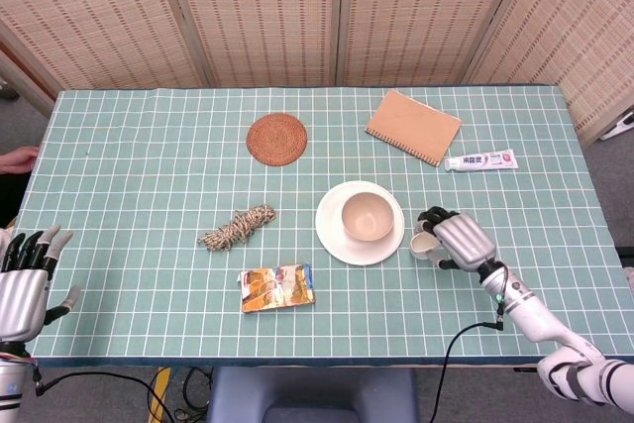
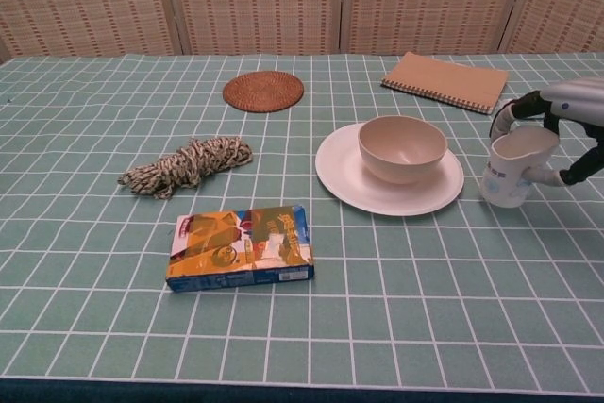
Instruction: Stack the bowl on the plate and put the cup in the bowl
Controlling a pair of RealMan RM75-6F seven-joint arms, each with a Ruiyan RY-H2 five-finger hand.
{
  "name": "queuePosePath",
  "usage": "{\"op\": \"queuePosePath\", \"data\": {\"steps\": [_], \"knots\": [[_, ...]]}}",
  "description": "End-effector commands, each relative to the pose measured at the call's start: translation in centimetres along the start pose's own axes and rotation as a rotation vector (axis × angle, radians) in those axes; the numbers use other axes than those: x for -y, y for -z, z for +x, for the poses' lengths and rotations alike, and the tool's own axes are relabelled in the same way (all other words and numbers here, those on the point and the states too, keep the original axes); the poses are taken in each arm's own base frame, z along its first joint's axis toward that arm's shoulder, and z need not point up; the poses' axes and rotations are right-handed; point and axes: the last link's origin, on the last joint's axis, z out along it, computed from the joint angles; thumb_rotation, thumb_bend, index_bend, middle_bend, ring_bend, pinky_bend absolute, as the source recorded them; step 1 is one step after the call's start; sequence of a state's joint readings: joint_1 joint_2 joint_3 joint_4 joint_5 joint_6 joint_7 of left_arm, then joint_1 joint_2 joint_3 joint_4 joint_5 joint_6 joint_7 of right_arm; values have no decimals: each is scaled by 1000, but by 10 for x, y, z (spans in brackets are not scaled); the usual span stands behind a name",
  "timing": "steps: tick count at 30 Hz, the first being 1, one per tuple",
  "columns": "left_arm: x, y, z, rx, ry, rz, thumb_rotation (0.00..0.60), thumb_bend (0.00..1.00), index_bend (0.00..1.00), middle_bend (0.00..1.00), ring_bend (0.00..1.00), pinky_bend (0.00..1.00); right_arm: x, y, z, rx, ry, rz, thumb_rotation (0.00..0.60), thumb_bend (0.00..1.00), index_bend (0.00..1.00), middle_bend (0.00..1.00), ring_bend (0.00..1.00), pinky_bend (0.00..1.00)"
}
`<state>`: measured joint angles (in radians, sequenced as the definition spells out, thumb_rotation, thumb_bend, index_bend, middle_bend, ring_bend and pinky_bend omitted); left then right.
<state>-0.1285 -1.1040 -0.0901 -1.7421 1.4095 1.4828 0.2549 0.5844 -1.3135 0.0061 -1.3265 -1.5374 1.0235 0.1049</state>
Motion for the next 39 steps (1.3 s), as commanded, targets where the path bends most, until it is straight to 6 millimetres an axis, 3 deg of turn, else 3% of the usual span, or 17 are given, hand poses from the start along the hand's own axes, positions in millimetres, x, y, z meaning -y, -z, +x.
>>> {"op": "queuePosePath", "data": {"steps": [1, 7, 12, 30, 39], "knots": [[-1, 0, 1, -2, 0, -2, 600, 287, 120, 20, 87, 32, 3, 1, 19, -38, -14, 20, 600, 348, 363, 267, 189, 428], [-1, 0, 1, -3, -1, -4, 600, 286, 120, 20, 87, 32, 12, -7, 47, -69, -12, 52, 600, 348, 363, 266, 189, 428], [-1, 1, 1, -2, 1, -2, 600, 287, 120, 20, 87, 32, 21, -24, 56, -66, -20, 64, 600, 348, 363, 258, 189, 428], [1, 1, -2, 7, -3, 8, 600, 286, 120, 20, 87, 32, 58, -101, 51, -26, -26, 116, 600, 340, 360, 207, 160, 395], [4, 3, -3, 11, -4, 15, 600, 286, 120, 20, 87, 32, 68, -114, 41, 9, -13, 126, 600, 318, 215, 154, 112, 320]]}}
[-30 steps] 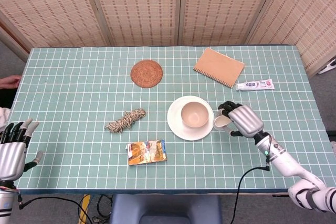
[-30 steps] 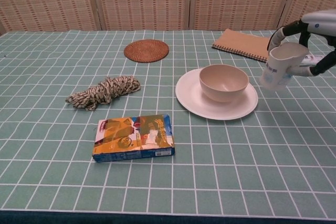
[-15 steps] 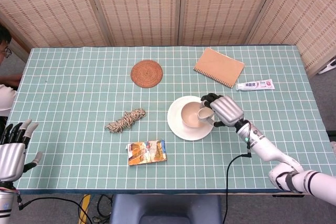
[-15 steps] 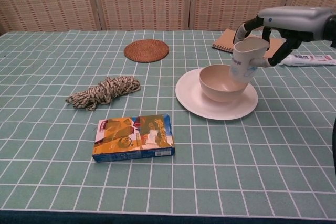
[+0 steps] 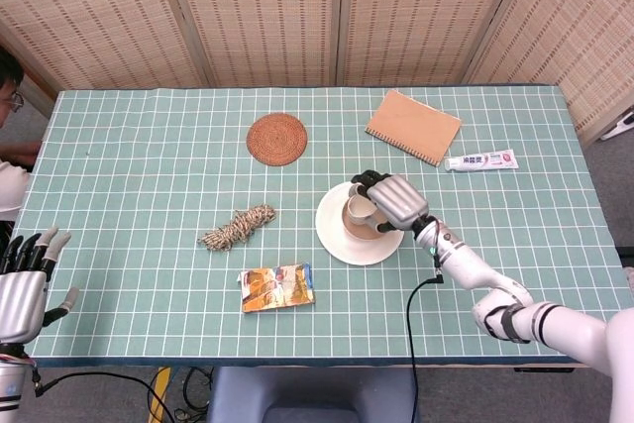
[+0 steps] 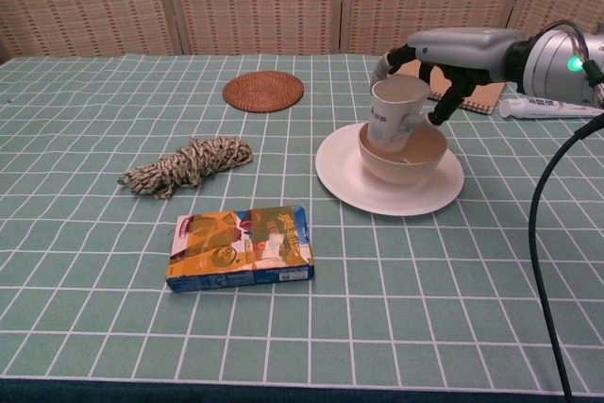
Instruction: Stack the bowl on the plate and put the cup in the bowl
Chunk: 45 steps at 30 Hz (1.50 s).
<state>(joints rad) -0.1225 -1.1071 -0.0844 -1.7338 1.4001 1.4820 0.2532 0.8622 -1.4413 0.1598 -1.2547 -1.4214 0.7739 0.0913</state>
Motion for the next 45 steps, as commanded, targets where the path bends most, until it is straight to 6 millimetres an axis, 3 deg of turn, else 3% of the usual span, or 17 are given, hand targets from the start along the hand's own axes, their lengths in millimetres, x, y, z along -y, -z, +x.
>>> {"op": "queuePosePath", "data": {"steps": [1, 7, 13, 17, 23, 30, 39, 45], "knots": [[0, 0, 0, 0, 0, 0, 600, 286, 120, 19, 87, 32, 0, -1, -2, 13, 7, -1, 600, 314, 183, 141, 101, 301], [1, 1, 0, -1, 1, 2, 600, 287, 121, 19, 87, 32, -2, 3, -4, 30, 9, -8, 600, 310, 1, 48, 36, 220], [1, 0, 0, -3, 2, 0, 600, 287, 121, 19, 87, 32, -9, 18, 6, -6, 3, -18, 600, 310, 0, 18, 21, 202], [0, -2, 0, -3, 0, -5, 600, 287, 121, 19, 87, 32, -18, 40, 18, -60, -6, -34, 600, 310, 0, 45, 20, 200], [-2, -7, -1, 1, 0, -14, 600, 287, 121, 19, 87, 32, -36, 85, 30, -128, 7, -106, 600, 330, 12, 131, 33, 200], [-6, -12, -3, 10, 0, -33, 600, 287, 121, 19, 87, 32, -55, 144, 27, -166, 31, -239, 600, 351, 86, 157, 61, 200], [-12, -18, -4, 17, 2, -57, 600, 287, 121, 19, 87, 32, -70, 229, 3, -213, 23, -406, 600, 359, 119, 173, 75, 205], [-15, -17, -5, 22, 3, -61, 600, 287, 121, 19, 87, 32, -69, 273, -11, -258, -4, -472, 600, 359, 136, 179, 84, 208]]}}
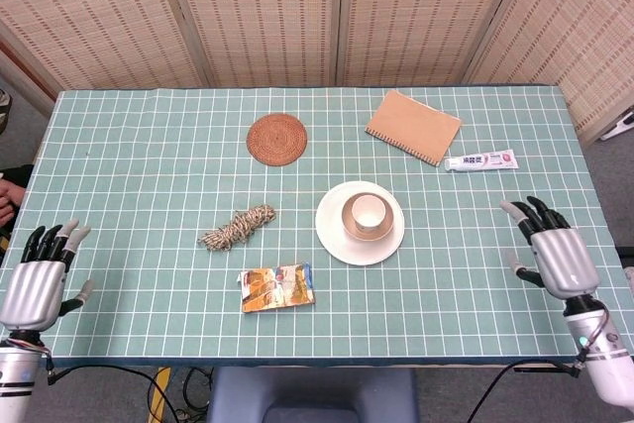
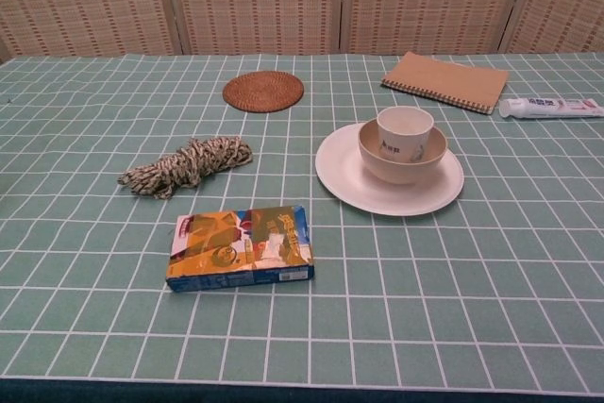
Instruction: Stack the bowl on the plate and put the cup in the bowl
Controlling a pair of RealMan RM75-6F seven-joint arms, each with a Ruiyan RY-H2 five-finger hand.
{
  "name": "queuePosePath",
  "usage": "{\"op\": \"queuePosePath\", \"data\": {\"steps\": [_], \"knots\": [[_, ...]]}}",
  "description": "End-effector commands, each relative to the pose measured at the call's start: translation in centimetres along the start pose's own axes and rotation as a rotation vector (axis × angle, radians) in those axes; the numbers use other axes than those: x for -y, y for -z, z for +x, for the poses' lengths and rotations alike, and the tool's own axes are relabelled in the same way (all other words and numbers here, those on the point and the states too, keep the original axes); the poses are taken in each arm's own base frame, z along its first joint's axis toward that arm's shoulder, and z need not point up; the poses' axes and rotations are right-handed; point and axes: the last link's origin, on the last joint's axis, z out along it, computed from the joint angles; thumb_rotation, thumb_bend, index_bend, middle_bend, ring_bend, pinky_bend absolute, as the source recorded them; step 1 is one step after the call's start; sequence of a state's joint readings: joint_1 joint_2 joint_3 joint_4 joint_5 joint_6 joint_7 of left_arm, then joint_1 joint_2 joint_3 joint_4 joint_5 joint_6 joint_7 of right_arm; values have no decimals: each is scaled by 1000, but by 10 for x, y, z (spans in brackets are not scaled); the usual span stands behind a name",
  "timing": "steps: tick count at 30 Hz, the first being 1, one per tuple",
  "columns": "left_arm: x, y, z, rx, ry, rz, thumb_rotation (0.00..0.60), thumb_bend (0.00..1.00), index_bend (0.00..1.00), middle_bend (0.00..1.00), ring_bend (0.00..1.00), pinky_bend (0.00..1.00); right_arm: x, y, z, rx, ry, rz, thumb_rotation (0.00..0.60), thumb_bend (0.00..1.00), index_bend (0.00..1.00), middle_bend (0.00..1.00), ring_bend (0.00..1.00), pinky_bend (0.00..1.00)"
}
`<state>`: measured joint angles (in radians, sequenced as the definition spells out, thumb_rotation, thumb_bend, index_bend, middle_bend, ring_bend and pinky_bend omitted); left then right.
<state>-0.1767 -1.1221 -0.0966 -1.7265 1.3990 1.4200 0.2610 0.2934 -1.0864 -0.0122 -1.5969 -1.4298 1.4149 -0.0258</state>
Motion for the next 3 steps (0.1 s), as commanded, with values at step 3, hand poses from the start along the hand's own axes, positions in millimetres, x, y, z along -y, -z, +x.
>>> {"op": "queuePosePath", "data": {"steps": [3], "knots": [[-1, 1, 1, 0, -2, -1, 600, 287, 121, 19, 87, 32, -13, 40, -5, -22, -26, -65, 600, 359, 135, 179, 84, 207]]}}
